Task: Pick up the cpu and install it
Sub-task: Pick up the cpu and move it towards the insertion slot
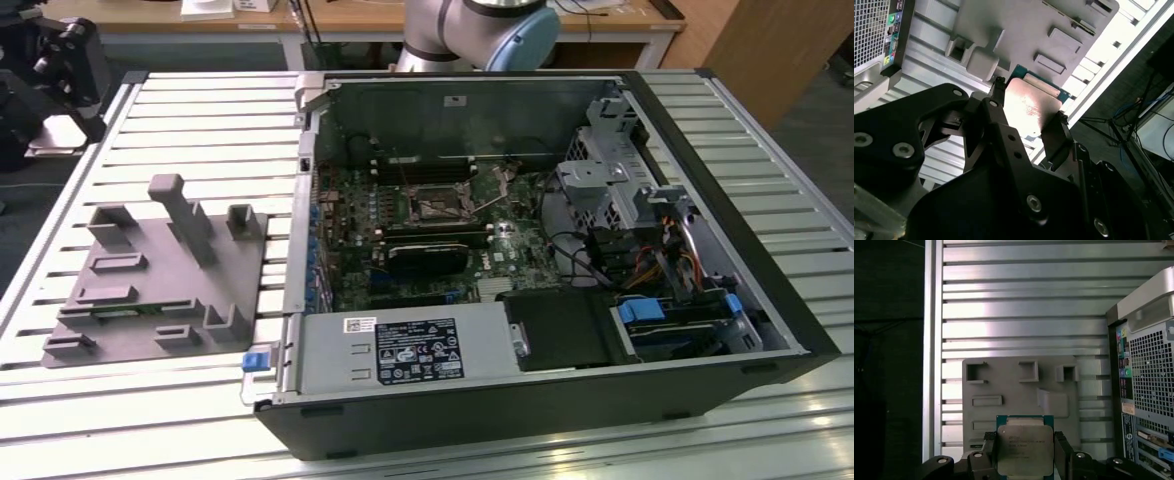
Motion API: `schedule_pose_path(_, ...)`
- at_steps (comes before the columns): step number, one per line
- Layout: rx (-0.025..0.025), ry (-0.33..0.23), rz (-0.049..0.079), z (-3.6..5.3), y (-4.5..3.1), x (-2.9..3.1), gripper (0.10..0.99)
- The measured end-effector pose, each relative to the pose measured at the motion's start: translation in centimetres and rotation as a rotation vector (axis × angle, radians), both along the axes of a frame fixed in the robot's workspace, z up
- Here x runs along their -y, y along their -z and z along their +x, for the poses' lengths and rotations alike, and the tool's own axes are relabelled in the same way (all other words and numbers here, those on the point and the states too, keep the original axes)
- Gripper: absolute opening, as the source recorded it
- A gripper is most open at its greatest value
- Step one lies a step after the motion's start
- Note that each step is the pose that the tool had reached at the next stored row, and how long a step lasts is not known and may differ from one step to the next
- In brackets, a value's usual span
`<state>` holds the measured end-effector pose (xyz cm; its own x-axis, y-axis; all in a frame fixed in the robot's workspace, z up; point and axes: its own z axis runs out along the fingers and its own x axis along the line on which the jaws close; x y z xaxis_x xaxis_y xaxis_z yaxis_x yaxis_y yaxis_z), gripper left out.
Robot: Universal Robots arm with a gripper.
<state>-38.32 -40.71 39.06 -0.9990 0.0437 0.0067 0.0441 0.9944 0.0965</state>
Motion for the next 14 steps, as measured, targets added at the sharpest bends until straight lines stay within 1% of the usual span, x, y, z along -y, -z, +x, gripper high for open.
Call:
schedule_pose_path(5, -0.0002, 0.0, 0.004, 1.0, -0.2, 0.0, 0.541)
schedule_pose_path(14, -0.0002, 0.0, 0.019, 2.51, -0.54, 0.0, 0.541)
